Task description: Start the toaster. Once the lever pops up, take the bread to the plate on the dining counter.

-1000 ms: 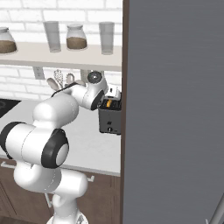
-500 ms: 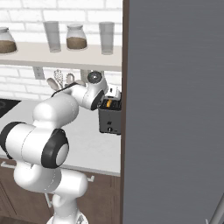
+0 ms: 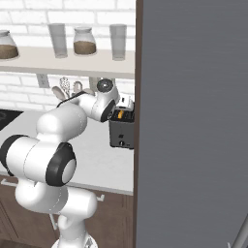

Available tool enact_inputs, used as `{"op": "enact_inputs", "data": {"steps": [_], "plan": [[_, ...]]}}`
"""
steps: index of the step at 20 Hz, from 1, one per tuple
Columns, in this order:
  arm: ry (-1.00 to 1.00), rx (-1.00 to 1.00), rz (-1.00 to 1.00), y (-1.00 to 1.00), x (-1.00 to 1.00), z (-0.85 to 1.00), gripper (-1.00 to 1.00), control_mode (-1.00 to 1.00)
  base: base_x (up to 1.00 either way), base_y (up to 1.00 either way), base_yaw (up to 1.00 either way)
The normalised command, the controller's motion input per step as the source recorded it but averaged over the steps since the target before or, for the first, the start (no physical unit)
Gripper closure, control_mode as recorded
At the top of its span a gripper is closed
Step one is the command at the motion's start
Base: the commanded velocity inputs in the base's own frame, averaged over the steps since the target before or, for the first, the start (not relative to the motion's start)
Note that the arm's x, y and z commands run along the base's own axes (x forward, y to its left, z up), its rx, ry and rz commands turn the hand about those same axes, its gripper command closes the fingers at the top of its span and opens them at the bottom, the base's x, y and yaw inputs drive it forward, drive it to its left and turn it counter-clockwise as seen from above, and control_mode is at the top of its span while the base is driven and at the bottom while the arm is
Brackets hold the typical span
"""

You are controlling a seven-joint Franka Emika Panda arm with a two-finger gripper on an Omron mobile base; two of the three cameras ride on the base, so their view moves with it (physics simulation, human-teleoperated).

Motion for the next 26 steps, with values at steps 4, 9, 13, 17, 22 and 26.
{"op": "enact_inputs", "data": {"steps": [4, 9, 13, 17, 22, 26], "plan": [[0.00, 0.00, 0.00, 0.00, 0.00, 0.00, -1.00, -1.00, 0.00, 0.00, 0.00], [0.00, 0.00, 0.00, 0.00, 0.00, 0.00, -1.00, -1.00, 0.00, 0.00, 0.00], [0.00, 0.00, 0.00, 0.00, 0.00, 0.00, -1.00, -1.00, 0.00, 0.00, 0.00], [0.00, 0.00, 0.00, 0.00, 0.00, 0.00, -1.00, -1.00, 0.00, 0.00, 0.00], [0.00, 0.00, 0.00, 0.00, 0.00, 0.00, -1.00, -1.00, 0.00, 0.00, 0.00], [0.00, 0.00, 0.00, 0.00, 0.00, 0.00, -1.00, -1.00, 0.00, 0.00, 0.00]]}}
